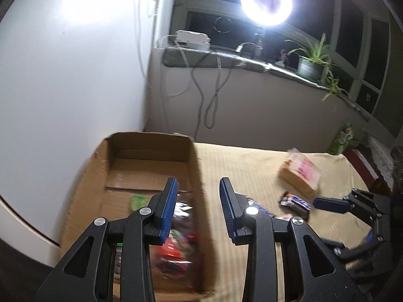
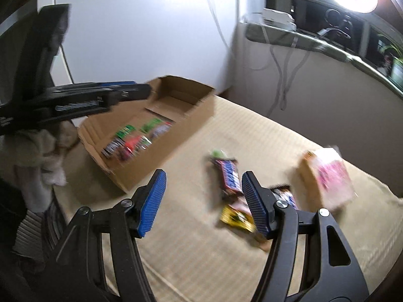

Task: Organize snacks
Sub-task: 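Move both open tools back toward the remaining snacks, then grasp the Snickers bar with the left tool while the right tool grasps the chocolate egg cup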

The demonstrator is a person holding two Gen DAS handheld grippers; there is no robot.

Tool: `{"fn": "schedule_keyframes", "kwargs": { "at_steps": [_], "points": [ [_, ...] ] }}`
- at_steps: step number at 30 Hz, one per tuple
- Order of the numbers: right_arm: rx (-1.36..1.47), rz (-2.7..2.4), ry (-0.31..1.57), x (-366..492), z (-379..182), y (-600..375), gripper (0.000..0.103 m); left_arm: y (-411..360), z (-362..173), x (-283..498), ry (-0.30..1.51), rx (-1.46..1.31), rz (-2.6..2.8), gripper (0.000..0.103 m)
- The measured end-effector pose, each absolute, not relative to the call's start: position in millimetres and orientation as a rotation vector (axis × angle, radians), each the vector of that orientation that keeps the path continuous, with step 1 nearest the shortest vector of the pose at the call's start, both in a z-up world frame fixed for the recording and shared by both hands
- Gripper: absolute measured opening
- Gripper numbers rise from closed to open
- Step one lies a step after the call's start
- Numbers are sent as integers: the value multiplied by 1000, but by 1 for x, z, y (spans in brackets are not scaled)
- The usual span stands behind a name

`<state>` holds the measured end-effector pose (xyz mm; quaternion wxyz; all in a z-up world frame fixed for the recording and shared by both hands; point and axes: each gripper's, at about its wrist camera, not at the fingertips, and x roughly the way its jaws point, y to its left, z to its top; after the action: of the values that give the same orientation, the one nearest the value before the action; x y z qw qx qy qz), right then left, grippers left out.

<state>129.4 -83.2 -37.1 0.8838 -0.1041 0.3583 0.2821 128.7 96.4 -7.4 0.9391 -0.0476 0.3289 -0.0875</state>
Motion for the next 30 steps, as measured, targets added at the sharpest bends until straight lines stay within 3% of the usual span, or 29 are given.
{"fn": "schedule_keyframes", "kwargs": {
  "at_steps": [9,17,20,30],
  "points": [
    [-229,517,820,127,-64,-139,65,53,-18,114,700,-100,-267,33],
    [-222,525,873,128,-85,-160,52,20,-42,116,768,-93,-318,33],
    [-211,536,892,136,-91,-160,41,11,-50,120,787,-96,-329,33],
    [-212,552,913,161,-107,-152,40,0,-82,149,874,-144,-277,36]
  ]
}}
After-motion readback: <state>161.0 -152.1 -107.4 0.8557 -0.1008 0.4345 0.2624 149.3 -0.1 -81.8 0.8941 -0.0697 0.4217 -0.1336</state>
